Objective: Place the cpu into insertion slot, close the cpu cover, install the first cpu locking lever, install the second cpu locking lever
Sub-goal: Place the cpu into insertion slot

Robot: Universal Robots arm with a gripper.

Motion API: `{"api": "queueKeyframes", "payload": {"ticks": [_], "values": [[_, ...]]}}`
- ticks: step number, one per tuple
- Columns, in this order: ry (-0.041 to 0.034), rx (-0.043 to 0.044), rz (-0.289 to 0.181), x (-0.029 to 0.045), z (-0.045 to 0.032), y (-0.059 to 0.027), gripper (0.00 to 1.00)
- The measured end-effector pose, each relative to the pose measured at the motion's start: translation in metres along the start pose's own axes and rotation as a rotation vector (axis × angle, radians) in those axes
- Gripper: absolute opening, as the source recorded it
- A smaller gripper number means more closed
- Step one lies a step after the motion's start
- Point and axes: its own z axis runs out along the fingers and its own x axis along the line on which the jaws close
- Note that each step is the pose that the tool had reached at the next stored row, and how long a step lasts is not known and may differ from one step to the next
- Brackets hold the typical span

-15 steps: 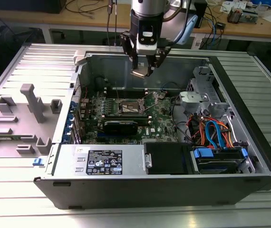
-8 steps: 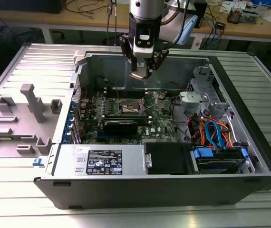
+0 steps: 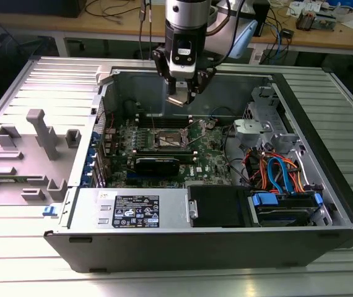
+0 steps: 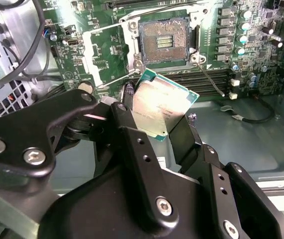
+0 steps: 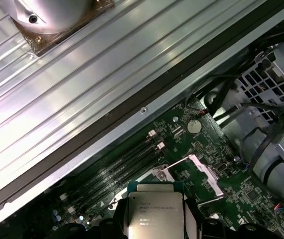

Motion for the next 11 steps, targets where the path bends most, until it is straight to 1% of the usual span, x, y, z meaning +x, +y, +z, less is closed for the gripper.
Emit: {"api": "queueKeyframes", "payload": {"ticks": [5, 11], "values": [[0.0025, 0.0020, 0.009, 0.0002, 0.0032, -0.0005, 0.54], [0.0063, 0.0064, 0.062, 0.0001, 0.0070, -0.0008, 0.54]]}}
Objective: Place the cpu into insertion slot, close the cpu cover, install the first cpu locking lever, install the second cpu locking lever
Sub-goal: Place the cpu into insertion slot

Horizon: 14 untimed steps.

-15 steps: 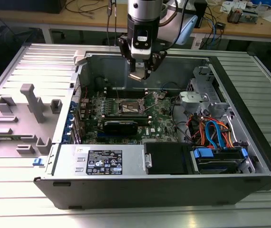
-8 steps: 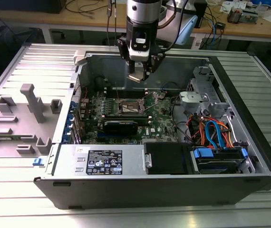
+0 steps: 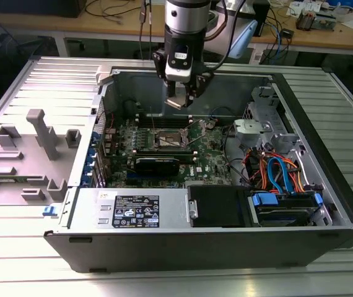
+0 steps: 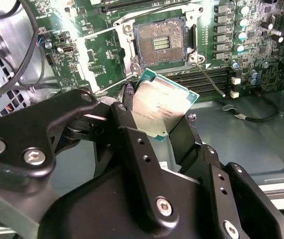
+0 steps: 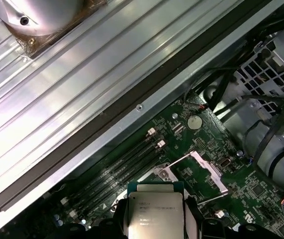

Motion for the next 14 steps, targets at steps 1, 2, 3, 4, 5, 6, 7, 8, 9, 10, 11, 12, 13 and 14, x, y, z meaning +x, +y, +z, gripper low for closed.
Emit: {"api": "queueKeyframes", "payload": {"ticks": [1, 2, 3, 4, 5, 6, 7, 8, 9, 10, 11, 12, 13, 14], "values": [[0.0003, 0.0006, 0.014, 0.0000, 0.0009, -0.0001, 0.54], [0.0003, 0.0008, 0.023, -0.0001, 0.0015, -0.0001, 0.54], [-0.0001, 0.0007, 0.036, -0.0001, 0.0024, -0.0002, 0.54], [-0.0005, 0.0006, 0.045, -0.0002, 0.0031, -0.0002, 0.54], [-0.0011, 0.0003, 0.055, -0.0002, 0.0039, -0.0003, 0.54], [-0.0016, 0.0001, 0.062, -0.0002, 0.0044, -0.0003, 0.54], [-0.0023, -0.0002, 0.071, -0.0003, 0.0054, -0.0005, 0.54], [-0.0031, -0.0006, 0.082, -0.0005, 0.0067, -0.0007, 0.54], [-0.0035, -0.0008, 0.087, -0.0005, 0.0075, -0.0008, 0.54], [-0.0039, -0.0011, 0.092, -0.0006, 0.0081, -0.0009, 0.54], [-0.0045, -0.0013, 0.100, -0.0006, 0.0089, -0.0009, 0.54], [-0.0051, -0.0018, 0.111, -0.0006, 0.0096, -0.0010, 0.54], [-0.0059, -0.0021, 0.124, -0.0006, 0.0104, -0.0011, 0.54], [-0.0065, -0.0024, 0.134, -0.0007, 0.0110, -0.0011, 0.54]]}}
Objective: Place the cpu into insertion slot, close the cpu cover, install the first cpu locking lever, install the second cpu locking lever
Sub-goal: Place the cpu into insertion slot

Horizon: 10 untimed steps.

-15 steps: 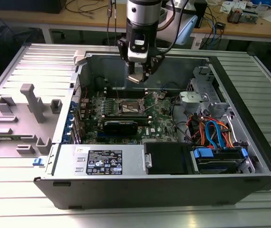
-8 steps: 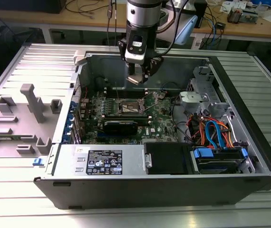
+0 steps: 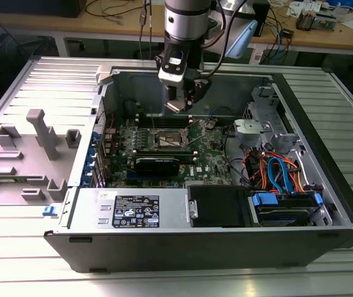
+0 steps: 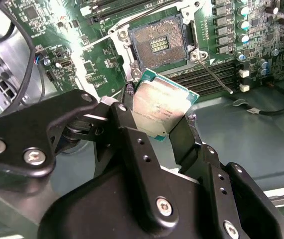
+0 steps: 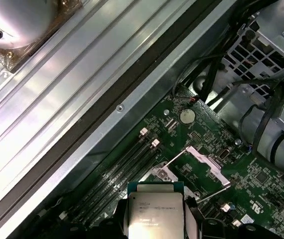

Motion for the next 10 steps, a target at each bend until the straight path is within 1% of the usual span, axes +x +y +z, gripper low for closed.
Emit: {"api": "queueKeyframes", "payload": {"ticks": [4, 6, 7, 8, 10], "values": [[-0.0046, -0.0025, 0.066, -0.0001, 0.0036, -0.0002, 0.54], [-0.0057, -0.0033, 0.085, -0.0002, 0.0044, -0.0003, 0.54], [-0.0069, -0.0039, 0.102, -0.0002, 0.0051, -0.0004, 0.54], [-0.0077, -0.0042, 0.112, -0.0003, 0.0054, -0.0004, 0.54], [-0.0079, -0.0045, 0.116, -0.0002, 0.0057, -0.0004, 0.54]]}}
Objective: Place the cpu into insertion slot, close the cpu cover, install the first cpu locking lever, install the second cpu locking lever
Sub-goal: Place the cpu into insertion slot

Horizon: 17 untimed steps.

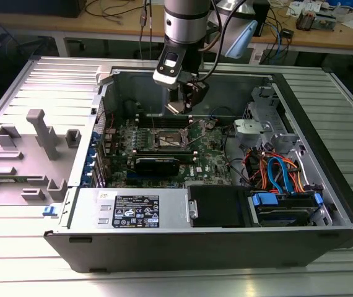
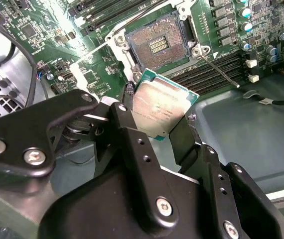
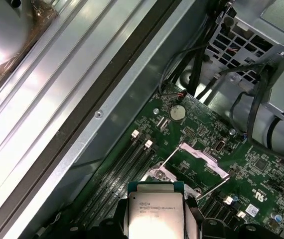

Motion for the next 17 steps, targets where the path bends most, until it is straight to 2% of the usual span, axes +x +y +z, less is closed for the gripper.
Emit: {"api": "queueKeyframes", "payload": {"ticks": [17], "values": [[-0.0003, -0.0007, 0.010, 0.0000, 0.0007, 0.0000, 0.54]]}}
